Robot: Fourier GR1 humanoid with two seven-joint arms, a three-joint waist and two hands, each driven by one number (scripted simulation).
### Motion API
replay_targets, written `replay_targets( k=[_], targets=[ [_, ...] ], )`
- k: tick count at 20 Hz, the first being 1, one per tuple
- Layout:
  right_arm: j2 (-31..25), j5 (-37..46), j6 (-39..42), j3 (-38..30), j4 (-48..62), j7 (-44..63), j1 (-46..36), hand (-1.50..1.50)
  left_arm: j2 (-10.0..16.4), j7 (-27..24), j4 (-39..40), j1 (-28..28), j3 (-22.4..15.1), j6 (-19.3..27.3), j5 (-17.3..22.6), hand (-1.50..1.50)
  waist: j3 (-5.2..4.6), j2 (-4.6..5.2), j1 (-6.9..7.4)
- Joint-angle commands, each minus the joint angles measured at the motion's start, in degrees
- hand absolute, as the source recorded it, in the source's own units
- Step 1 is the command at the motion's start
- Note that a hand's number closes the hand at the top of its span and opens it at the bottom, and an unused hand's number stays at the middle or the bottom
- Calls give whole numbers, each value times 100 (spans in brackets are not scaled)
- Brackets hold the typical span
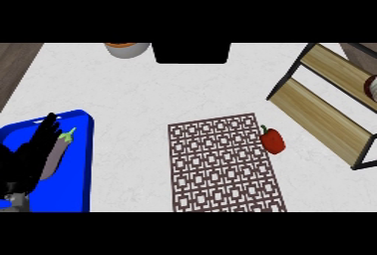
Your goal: Pick the cupcake from the placemat and place it in the tiered shelf
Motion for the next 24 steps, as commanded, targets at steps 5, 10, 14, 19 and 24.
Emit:
replay_targets(
  k=[5,10,14,19,24],
  targets=[
    [-67,-265,-685,219,274,-264,432,-150,168,154,-167,128,284,-444,214,0,-2,-8,-2],
    [-338,-1107,-537,-367,-80,-522,355,-150,-54,-134,77,51,164,-157,-148,0,-2,-20,-58],
    [-58,-1297,-1062,-493,188,-93,-138,-150,-71,68,-183,190,147,-333,17,0,-1,-15,16],
    [-176,-2344,-523,-1118,-801,-48,253,-150,-185,-180,128,76,162,-165,-194,0,-2,-32,-98],
    [-269,-2783,-464,-1408,-1813,396,294,-150,-142,-402,430,111,261,-240,-243,0,-6,-32,-117]
  ],
)
